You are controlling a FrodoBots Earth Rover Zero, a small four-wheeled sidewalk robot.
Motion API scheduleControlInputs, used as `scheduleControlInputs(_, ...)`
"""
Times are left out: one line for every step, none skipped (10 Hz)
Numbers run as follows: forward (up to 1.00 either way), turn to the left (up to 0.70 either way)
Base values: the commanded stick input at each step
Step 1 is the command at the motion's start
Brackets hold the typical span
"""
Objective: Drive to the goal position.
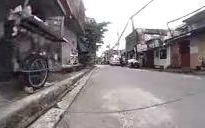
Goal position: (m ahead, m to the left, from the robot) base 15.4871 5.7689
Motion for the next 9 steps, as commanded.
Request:
scheduleControlInputs(1.00,0.00)
scheduleControlInputs(1.00,0.02)
scheduleControlInputs(1.00,0.27)
scheduleControlInputs(1.00,0.00)
scheduleControlInputs(1.00,0.00)
scheduleControlInputs(1.00,0.00)
scheduleControlInputs(1.00,0.00)
scheduleControlInputs(1.00,0.00)
scheduleControlInputs(1.00,0.00)
